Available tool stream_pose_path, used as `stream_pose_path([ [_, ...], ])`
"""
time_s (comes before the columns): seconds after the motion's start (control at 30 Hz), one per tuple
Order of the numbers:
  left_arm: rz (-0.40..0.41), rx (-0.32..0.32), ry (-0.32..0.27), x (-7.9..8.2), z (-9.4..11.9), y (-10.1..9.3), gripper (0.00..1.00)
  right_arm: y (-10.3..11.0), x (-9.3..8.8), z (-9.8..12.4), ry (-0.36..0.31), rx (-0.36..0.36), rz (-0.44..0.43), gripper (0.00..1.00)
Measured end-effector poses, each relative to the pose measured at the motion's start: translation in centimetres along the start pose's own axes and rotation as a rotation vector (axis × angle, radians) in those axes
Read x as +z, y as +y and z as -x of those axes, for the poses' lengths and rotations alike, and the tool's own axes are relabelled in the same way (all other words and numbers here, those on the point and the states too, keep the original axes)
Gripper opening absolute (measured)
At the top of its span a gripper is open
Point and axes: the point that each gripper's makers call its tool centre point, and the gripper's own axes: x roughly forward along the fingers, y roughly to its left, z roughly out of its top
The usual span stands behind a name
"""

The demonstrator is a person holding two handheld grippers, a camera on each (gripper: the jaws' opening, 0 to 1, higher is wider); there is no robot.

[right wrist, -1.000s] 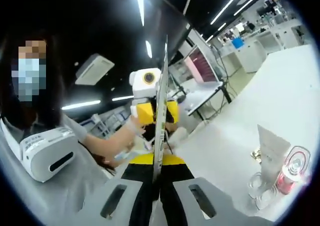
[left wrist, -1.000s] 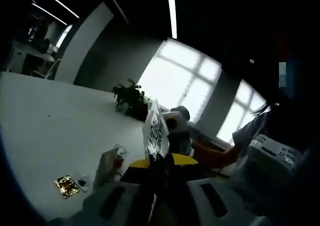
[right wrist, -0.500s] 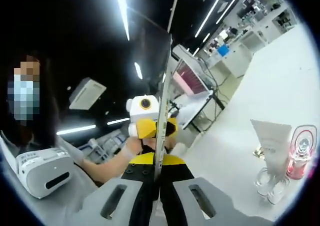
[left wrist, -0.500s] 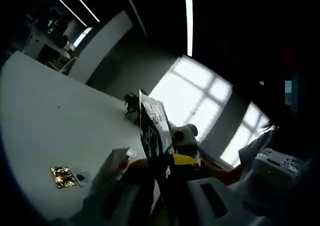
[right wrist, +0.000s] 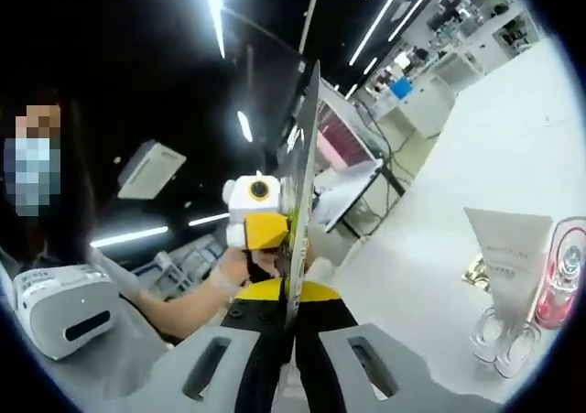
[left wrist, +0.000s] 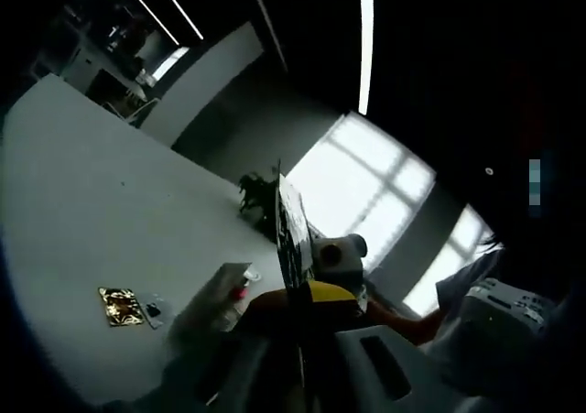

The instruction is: Arrange the skincare products in the storage area until every visible bottle or jar stands upright without overlapping.

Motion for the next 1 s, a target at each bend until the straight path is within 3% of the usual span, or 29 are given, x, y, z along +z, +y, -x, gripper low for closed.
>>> stream_pose_path([
  [0.4,0.035,0.084,0.052,-1.5,1.4,2.8,0.00,-2.1,-2.8,1.3,0.100,-0.104,0.020,0.08],
  [0.73,0.067,0.111,0.075,-2.7,2.0,4.0,0.00,-2.6,-3.9,1.6,0.125,-0.129,0.038,0.01],
  [1.0,0.081,0.176,0.157,-4.9,2.1,6.4,0.00,-4.5,-6.3,1.1,0.209,-0.172,-0.008,0.01],
])
